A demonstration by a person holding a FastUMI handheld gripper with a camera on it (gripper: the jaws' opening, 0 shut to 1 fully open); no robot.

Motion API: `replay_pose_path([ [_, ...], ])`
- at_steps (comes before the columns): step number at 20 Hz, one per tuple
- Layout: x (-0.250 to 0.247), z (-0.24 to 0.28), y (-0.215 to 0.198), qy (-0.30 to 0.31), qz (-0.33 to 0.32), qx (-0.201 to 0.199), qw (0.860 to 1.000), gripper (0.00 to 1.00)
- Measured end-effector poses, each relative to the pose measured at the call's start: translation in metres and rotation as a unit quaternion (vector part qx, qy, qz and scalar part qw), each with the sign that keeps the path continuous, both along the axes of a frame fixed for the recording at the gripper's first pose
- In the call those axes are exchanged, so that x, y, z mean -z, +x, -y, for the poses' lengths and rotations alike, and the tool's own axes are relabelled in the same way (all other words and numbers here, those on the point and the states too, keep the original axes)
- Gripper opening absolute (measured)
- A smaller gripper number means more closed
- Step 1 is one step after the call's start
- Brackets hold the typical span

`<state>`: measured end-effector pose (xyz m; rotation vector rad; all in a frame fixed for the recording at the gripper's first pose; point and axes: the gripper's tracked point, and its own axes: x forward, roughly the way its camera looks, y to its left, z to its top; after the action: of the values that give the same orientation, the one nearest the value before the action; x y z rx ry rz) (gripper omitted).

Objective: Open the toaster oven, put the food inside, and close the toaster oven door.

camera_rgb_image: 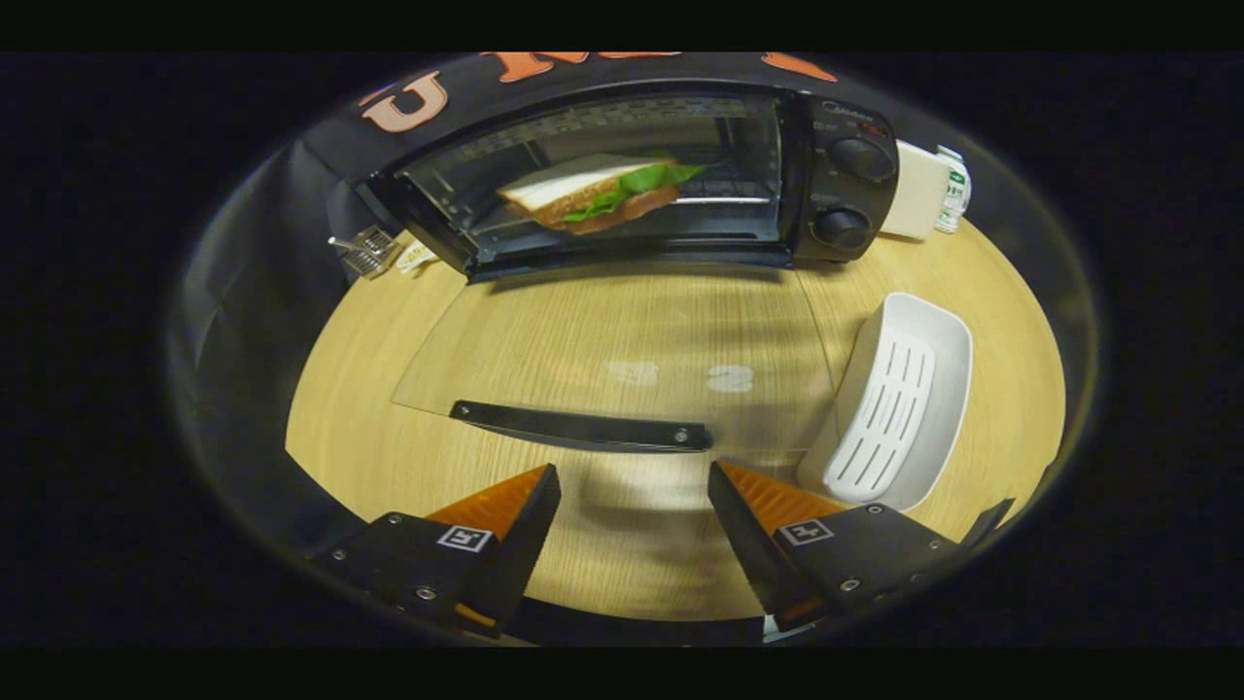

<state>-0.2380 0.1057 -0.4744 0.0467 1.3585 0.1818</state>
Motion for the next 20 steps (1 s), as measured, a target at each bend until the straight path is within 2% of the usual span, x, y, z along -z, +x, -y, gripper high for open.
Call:
replay_pose_path([
  [6,0.000,-0.012,0.011,-0.014,0.001,-0.021,1.000,0.91],
  [10,-0.028,-0.014,0.022,-0.008,0.030,-0.022,0.999,0.90],
  [16,-0.082,-0.022,0.067,-0.004,0.104,-0.030,0.994,0.90],
  [20,-0.099,-0.023,0.102,-0.011,0.141,-0.035,0.989,0.90],
])
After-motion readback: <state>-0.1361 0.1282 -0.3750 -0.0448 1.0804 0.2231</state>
